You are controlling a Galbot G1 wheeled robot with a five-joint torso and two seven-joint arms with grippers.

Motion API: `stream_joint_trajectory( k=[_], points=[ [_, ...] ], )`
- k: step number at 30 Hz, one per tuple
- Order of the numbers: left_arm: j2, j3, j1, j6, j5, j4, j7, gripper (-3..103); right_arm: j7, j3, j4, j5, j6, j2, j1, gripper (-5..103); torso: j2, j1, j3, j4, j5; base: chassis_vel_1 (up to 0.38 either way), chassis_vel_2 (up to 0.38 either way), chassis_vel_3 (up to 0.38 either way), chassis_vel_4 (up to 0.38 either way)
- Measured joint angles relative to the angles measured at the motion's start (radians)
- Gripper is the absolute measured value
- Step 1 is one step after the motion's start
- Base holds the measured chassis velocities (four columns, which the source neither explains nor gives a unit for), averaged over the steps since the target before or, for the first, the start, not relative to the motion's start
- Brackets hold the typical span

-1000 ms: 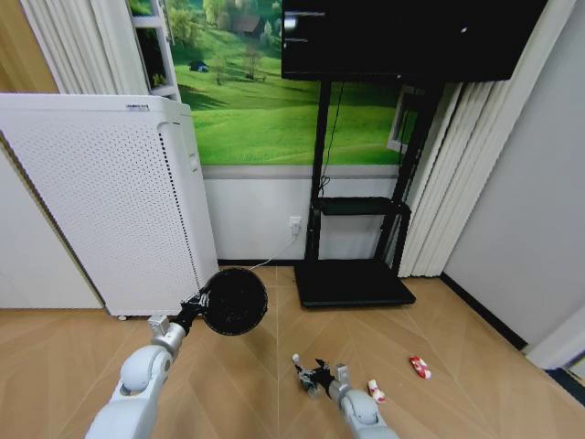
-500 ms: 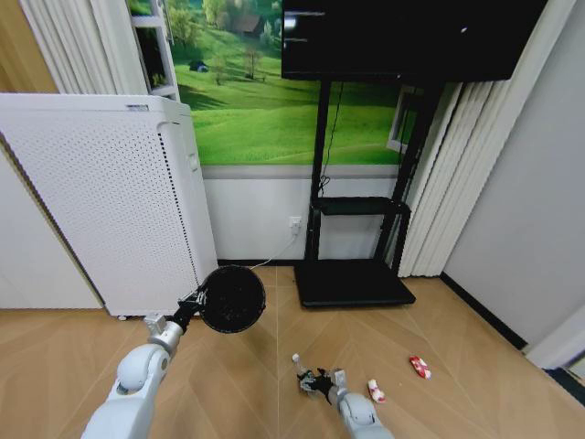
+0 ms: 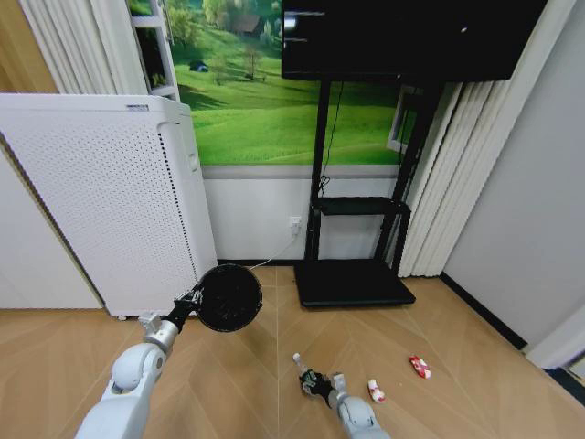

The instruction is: Pick up the trash bin and place the garbage on the floor into it.

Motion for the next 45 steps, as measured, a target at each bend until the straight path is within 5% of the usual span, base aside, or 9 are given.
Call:
stream_joint_trajectory(
  k=[6, 13, 26, 33, 35, 37, 45],
  points=[
    [-0.003, 0.001, -0.001, -0.001, 0.003, 0.007, 0.006, 7, 0.02, 0.018, 0.03, 0.007, 0.005, -0.005, -0.012, 40, 0.0, 0.0, 0.0, 0.0001, 0.0003, 0.0, 0.0, 0.0, 0.0],
    [0.01, 0.058, -0.038, -0.001, 0.002, 0.033, 0.003, 7, 0.057, 0.087, 0.303, 0.138, 0.007, -0.116, -0.124, 24, 0.0, 0.0, 0.0, -0.0002, 0.0, 0.0, 0.0, 0.0, 0.0],
    [0.053, 0.148, -0.095, -0.006, -0.003, 0.136, 0.002, 7, 0.062, 0.119, 0.41, 0.24, 0.021, -0.208, -0.166, 24, 0.0, 0.0, 0.0, 0.0, 0.0006, 0.0, 0.0, 0.0, 0.0],
    [0.083, 0.305, -0.262, -0.014, -0.001, 0.294, -0.005, 7, 0.063, 0.148, 0.559, 0.379, 0.051, -0.346, -0.166, 24, 0.0, 0.0, 0.0, 0.0005, 0.0004, 0.0, 0.0, 0.0, 0.0],
    [0.051, 0.43, -0.371, -0.015, 0.003, 0.364, -0.029, 7, 0.058, 0.114, 0.688, 0.453, 0.047, -0.455, -0.18, 24, 0.0, 0.0, 0.0, -0.0005, 0.0004, 0.0, 0.0, 0.0, 0.0],
    [0.022, 0.471, -0.406, -0.015, 0.016, 0.393, -0.036, 7, 0.058, 0.092, 0.735, 0.465, 0.038, -0.481, -0.177, 24, 0.0, 0.0, 0.0, -0.0002, 0.0002, 0.0, 0.0, 0.0, 0.0],
    [-0.213, 0.602, -0.536, -0.013, 0.067, 0.541, -0.093, 7, 0.064, 0.041, 0.819, 0.47, -0.023, -0.447, -0.113, 24, 0.0, 0.0, 0.0, -0.0004, 0.0003, 0.0, 0.0, 0.0, 0.0]
  ],
)
